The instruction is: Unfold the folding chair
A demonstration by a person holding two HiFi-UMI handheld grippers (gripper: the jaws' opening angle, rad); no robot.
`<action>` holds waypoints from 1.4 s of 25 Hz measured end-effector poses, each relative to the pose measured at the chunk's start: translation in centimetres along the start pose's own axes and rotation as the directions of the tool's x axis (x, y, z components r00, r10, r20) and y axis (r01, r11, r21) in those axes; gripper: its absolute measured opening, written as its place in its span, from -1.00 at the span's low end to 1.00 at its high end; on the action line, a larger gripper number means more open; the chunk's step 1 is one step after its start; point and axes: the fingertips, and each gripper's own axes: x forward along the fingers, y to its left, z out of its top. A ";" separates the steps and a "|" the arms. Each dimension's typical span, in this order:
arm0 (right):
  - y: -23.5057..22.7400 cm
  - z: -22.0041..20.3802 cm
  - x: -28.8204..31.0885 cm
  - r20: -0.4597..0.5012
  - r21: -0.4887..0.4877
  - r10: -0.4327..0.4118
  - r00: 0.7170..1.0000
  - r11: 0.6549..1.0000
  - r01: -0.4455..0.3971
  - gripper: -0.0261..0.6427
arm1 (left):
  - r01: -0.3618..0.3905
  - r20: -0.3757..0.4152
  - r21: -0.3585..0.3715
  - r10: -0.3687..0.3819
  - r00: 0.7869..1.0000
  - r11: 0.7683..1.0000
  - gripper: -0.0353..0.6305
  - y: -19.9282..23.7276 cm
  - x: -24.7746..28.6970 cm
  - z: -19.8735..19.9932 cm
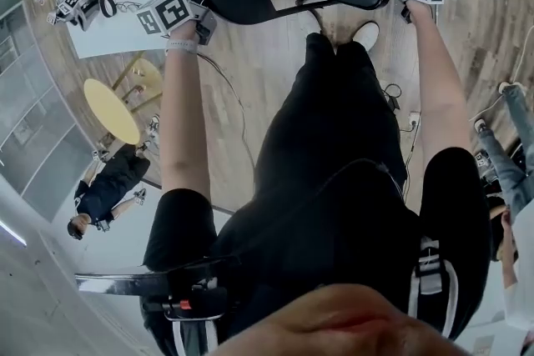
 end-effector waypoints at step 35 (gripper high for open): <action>-22.5 -5.5 -6.7 0.064 0.182 0.049 0.997 0.982 -0.060 -0.18 | 0.120 -0.015 -0.099 -0.122 0.992 0.988 -0.64 -1.2 9.0 -5.8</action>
